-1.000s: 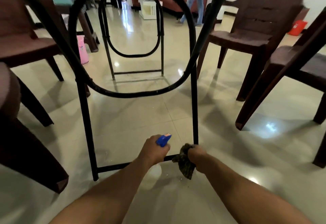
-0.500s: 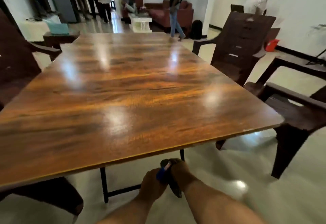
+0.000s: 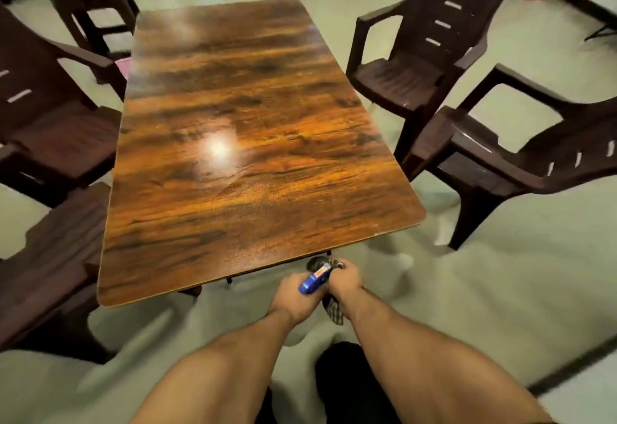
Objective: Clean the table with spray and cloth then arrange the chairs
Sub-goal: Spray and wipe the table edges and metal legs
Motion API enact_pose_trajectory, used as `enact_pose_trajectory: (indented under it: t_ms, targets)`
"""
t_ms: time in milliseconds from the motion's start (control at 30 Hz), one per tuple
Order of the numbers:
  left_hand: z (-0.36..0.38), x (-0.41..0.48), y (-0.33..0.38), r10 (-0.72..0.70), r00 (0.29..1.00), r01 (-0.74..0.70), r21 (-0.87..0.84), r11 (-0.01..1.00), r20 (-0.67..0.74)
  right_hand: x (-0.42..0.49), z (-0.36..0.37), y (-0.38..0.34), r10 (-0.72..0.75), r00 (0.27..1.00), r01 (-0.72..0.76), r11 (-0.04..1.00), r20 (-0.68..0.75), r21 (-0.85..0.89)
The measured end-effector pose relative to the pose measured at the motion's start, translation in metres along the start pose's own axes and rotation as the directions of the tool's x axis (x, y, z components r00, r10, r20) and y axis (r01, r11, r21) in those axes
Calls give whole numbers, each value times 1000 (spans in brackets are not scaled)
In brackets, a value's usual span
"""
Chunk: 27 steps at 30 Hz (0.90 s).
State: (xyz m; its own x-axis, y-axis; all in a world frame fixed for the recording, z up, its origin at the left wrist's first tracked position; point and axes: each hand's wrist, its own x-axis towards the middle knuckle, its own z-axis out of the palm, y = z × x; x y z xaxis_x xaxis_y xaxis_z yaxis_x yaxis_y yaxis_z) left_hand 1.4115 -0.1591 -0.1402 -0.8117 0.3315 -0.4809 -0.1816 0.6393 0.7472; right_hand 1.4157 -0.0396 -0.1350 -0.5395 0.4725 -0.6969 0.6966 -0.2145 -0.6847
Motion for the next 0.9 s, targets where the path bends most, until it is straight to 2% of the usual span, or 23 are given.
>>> enact_pose_trajectory:
  t_ms: [100, 233, 333, 367, 400, 467, 567, 633, 733, 900]
  targets:
    - [-4, -15, 40, -1, 1000, 2, -46, 999, 17, -26, -30, -35, -31, 998, 28, 998, -58, -50]
    - [-5, -8, 109, 19, 997, -25, -71, 997, -81, -39, -85, -100, -195, 964, 136, 946, -179, -295]
    - [-8, 5, 162, 43, 991, -50, -54, 997, -129, -26, -119, -130, -319, 912, 269, 939, -256, -212]
    - [-7, 11, 177, 48, 988, -58, -69, 996, -147, -17, -129, -136, -391, 881, 333, 913, -266, -236]
    - [-9, 16, 188, 51, 984, -66, -86, 994, -171, -12, -135, -140, -460, 856, 382, 870, -236, -312]
    - [-12, 30, 206, 56, 975, -74, -80, 994, -216, 2, -148, -144, -528, 848, 417, 716, -44, -560]
    - [-15, 51, 219, 11, 975, -33, -97, 995, -221, 26, -160, -134, -321, 908, 397, 447, 270, -802]
    - [-20, 70, 225, -19, 973, -15, -146, 989, -229, 37, -161, -128, -238, 899, 428, 313, 367, -848]
    - [-24, 101, 240, -26, 972, 3, -98, 995, -234, 50, -164, -135, -276, 887, 443, 286, 370, -850]
    - [-14, 140, 267, -9, 969, -12, -82, 997, -248, 79, -173, -156, -263, 826, 546, 149, 499, -825]
